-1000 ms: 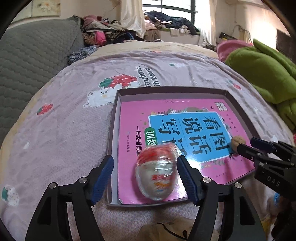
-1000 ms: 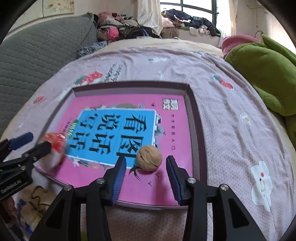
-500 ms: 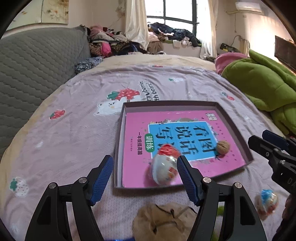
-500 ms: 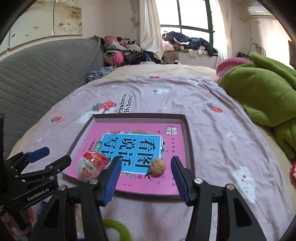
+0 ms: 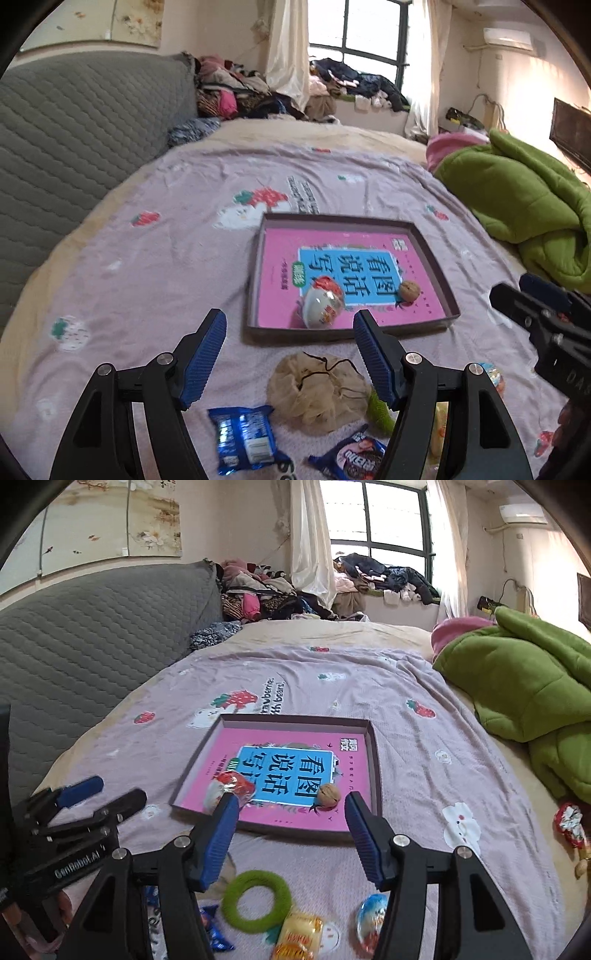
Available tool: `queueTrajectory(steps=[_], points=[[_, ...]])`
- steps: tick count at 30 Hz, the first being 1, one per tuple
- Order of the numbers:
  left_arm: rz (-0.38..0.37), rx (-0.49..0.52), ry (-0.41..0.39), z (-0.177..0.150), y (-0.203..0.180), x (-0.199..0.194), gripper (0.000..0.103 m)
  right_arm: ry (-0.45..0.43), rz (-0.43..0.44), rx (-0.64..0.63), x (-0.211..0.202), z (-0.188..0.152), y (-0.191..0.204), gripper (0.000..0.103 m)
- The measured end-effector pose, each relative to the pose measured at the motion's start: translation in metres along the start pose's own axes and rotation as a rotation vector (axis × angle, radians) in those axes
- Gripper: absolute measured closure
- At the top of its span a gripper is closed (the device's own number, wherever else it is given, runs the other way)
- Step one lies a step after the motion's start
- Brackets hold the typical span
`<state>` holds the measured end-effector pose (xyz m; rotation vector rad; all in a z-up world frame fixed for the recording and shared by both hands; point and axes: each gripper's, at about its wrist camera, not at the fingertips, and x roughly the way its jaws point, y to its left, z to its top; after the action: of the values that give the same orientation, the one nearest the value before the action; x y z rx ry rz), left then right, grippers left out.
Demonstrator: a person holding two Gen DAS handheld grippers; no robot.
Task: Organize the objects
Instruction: 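Lift both tools away from the tray back over the remaining items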
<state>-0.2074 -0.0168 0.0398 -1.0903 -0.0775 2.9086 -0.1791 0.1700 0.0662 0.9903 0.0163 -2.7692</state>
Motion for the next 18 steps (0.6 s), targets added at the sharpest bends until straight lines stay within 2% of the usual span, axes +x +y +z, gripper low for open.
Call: queueTrajectory(steps=[10, 18], points=[[0.02, 0.012, -0.063, 0.007, 0.007, -0.075, 0.03, -0.044, -0.007, -0.025, -0.063, 0.004, 0.015, 0.044], [0.015, 0.032, -0.077, 0.0, 0.001, -0.116, 0.03, -0.083, -0.017, -0.048, -0.107, 0.004, 0.021, 0.044]])
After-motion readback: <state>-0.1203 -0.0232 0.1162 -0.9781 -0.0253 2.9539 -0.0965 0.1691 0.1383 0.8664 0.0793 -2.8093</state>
